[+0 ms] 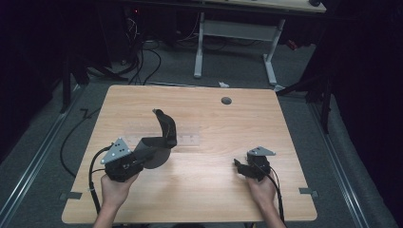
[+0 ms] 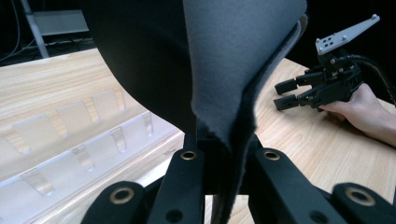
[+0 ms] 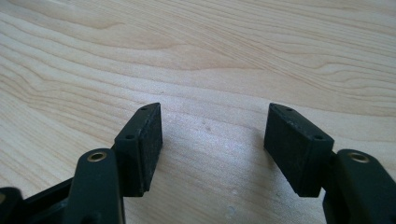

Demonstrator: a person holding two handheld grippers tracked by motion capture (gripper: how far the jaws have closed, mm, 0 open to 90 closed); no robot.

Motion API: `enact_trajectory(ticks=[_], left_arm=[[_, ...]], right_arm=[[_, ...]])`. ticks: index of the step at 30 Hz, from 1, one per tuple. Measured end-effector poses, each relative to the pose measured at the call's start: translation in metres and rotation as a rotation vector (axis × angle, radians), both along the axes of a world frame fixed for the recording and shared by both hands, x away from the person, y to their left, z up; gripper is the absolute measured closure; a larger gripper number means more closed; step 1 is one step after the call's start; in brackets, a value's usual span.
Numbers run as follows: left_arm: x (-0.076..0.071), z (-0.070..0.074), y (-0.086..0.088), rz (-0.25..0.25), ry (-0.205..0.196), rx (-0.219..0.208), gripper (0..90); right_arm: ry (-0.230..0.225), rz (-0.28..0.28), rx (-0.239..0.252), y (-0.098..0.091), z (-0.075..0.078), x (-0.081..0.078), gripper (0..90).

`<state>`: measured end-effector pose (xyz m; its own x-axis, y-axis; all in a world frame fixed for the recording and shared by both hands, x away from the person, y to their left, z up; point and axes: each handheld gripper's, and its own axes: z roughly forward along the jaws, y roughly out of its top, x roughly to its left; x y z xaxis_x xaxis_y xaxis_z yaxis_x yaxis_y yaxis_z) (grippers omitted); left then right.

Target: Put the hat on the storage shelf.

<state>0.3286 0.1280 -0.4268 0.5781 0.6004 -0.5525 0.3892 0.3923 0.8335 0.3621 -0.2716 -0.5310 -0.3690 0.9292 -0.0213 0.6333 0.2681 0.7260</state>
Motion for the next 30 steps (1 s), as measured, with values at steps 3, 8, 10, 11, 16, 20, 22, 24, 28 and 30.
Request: enact_trajectory(ticks=[3,8,10,11,16,20,22,24,28,30], left_arm=[[0.001,0.002,0.003,0.010,-0.006,0.002,86.0],[0.004,0.004,0.009,0.030,-0.010,-0.003,86.1],[0.005,0.006,0.011,0.037,-0.016,-0.005,86.1],[0.006,0.007,0.013,0.041,-0.019,-0.006,86.1],[0.010,0.012,0.020,0.064,-0.030,-0.015,86.1],[0.015,0.014,0.026,0.083,-0.028,-0.027,86.2],[0.018,0.014,0.029,0.090,-0.028,-0.027,86.2],[0.020,0.016,0.031,0.099,-0.034,-0.030,86.2],[0.024,0.018,0.036,0.117,-0.040,-0.025,86.3],[0.027,0.019,0.039,0.126,-0.042,-0.024,86.3]], right_arm=[[0.000,0.000,0.000,0.000,0.000,0.000,37.4],[0.001,0.002,0.001,0.000,0.000,0.000,37.2],[0.001,0.002,0.001,0.000,0.000,0.000,37.2],[0.001,0.002,0.001,0.000,0.000,0.000,37.1],[0.000,0.003,0.000,0.000,0.000,0.000,37.1],[0.002,0.003,0.002,0.000,0.000,0.000,36.9],[0.001,0.003,0.001,0.000,0.000,0.000,36.9],[0.002,0.003,0.002,0.000,0.000,0.000,36.9],[0.002,0.003,0.002,0.000,0.000,0.000,36.9],[0.002,0.002,0.002,0.000,0.000,0.000,36.9]])
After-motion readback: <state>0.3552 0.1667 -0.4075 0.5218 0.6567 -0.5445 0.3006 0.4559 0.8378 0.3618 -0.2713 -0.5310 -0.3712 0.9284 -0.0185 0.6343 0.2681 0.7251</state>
